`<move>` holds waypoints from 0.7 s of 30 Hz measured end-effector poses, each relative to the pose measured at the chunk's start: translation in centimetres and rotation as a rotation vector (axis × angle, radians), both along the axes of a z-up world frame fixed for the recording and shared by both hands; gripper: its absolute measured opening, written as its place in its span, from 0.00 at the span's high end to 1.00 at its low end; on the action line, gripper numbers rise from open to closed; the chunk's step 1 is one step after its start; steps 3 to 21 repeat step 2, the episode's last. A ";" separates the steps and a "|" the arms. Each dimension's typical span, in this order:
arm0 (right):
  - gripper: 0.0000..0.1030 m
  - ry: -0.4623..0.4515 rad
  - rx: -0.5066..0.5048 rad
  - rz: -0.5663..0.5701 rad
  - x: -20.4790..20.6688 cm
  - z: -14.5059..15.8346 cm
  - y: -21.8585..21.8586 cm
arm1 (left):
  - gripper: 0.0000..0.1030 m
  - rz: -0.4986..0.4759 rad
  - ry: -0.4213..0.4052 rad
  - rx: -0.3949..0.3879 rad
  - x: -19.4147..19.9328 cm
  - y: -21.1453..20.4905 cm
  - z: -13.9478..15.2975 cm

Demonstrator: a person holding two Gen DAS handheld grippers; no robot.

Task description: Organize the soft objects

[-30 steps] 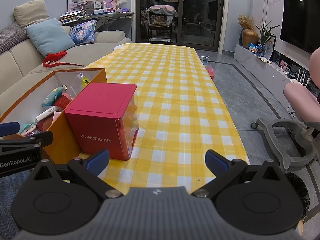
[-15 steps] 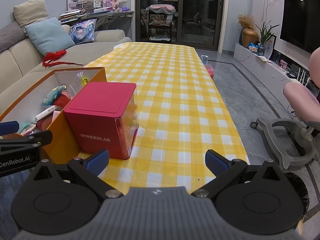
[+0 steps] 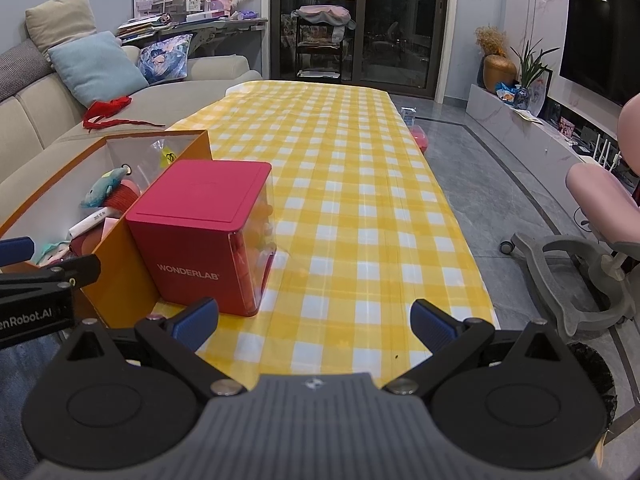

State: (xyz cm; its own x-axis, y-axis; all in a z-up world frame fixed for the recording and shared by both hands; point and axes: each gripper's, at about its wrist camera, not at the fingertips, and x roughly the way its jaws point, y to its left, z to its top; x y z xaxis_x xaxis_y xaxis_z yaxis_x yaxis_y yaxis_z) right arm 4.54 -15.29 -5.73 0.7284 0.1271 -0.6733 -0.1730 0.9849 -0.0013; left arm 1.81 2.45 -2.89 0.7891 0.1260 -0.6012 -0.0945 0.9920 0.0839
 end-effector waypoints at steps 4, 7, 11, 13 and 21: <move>0.03 0.000 -0.001 0.000 0.0 0.0 0.0 | 0.09 0.000 -0.004 0.000 0.1 0.0 0.1; 0.03 0.000 -0.001 0.000 0.0 0.0 0.0 | 0.09 0.000 -0.004 0.000 0.1 0.0 0.1; 0.03 0.000 -0.001 0.000 0.0 0.0 0.0 | 0.09 0.000 -0.004 0.000 0.1 0.0 0.1; 0.03 0.000 -0.001 0.000 0.0 0.0 0.0 | 0.09 0.000 -0.004 0.000 0.1 0.0 0.1; 0.03 0.000 -0.001 0.000 0.0 0.0 0.0 | 0.09 0.000 -0.004 0.000 0.1 0.0 0.1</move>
